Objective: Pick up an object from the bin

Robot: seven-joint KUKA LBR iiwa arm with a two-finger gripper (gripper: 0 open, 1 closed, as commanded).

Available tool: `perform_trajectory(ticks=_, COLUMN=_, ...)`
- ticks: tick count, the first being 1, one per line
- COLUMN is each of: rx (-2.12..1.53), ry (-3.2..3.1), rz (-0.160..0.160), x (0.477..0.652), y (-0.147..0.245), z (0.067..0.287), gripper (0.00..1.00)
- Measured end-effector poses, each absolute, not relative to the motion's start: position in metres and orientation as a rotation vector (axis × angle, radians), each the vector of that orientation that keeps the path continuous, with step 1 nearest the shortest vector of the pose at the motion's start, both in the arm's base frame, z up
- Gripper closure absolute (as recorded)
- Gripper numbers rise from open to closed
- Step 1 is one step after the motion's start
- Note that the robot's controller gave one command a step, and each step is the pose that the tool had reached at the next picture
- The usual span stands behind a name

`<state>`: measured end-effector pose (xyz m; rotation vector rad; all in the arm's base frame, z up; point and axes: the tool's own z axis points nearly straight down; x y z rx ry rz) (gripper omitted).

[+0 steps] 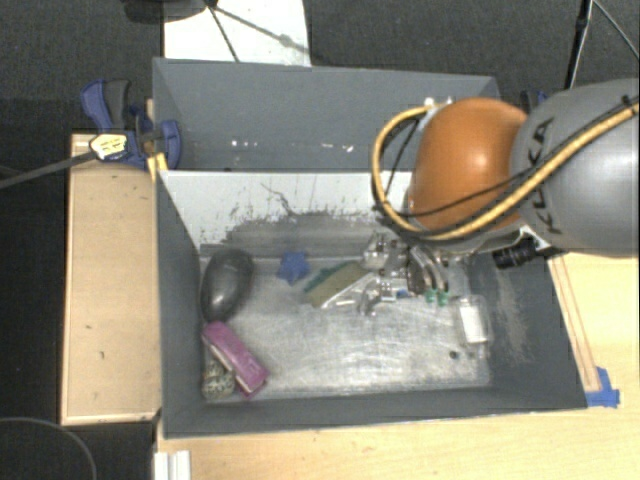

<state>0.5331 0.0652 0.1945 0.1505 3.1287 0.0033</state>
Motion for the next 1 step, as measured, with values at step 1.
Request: perform_trajectory(ticks=1, rx=0.149, ry=3.126, rz=0.004, x=0.5359, y=0.0675, z=0.2999, gripper=1.0)
